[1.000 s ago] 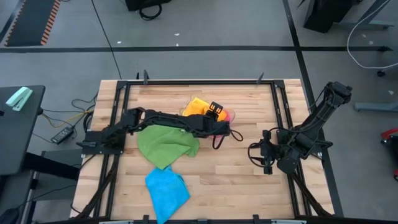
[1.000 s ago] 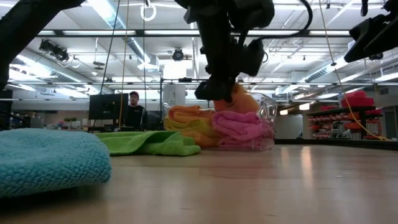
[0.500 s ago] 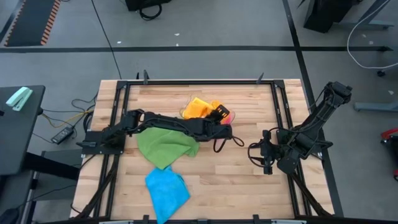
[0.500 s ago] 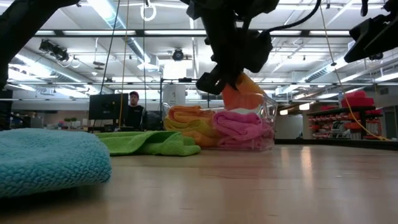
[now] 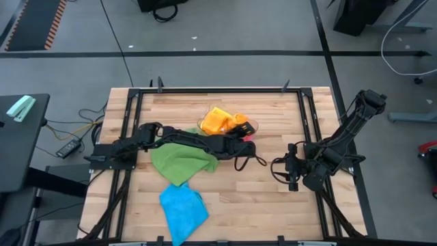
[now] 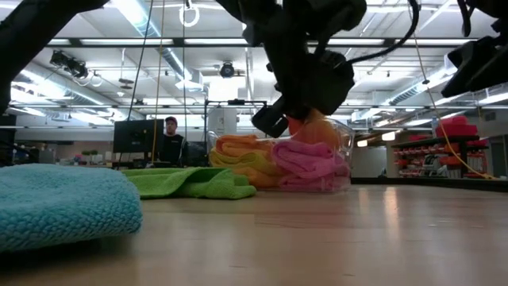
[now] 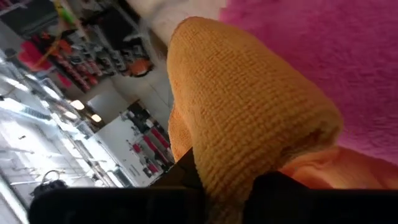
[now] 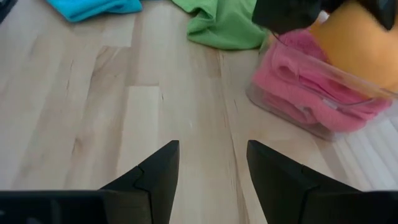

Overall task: Fold microfiber towels
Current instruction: Put the orange microfiber cloth into the transparent bin

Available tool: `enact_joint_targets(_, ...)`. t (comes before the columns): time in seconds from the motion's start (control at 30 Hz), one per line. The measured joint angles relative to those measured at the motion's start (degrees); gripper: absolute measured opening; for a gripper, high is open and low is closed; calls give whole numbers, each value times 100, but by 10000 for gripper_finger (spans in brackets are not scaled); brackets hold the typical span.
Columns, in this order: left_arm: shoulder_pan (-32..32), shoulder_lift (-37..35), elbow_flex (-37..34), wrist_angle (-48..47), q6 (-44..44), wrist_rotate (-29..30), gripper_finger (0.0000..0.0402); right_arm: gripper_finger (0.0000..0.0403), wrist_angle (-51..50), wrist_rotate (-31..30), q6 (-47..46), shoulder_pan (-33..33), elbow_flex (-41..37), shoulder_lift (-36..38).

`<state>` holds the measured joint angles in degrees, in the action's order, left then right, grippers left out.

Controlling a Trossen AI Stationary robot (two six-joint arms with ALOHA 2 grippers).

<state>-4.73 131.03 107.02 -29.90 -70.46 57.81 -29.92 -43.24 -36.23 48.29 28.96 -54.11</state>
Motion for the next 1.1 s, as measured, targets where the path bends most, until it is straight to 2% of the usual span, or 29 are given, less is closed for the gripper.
enact_joint_targets(0.27, -133, -46, 2, 172, -42, 15, 46, 197, 28, 0, 0, 0, 3, -2)
enact_joint_targets(0.57, -123, -523, 15, -437, 883, -433, 53, 197, 43, 2, 0, 0, 6, -1)
enact_joint_targets(0.77, -46, -382, -13, -1037, 1317, -467, 49, 197, 121, 2, 3, 0, 8, -2)
enact_joint_targets(1.0, -20, -158, -32, -955, 1309, -435, 51, 197, 158, 2, 46, -1, 12, -2)
enact_joint_targets(1.1, -1, -147, -35, -1006, 1579, -740, 63, 197, 162, 2, 39, 0, 12, -2)
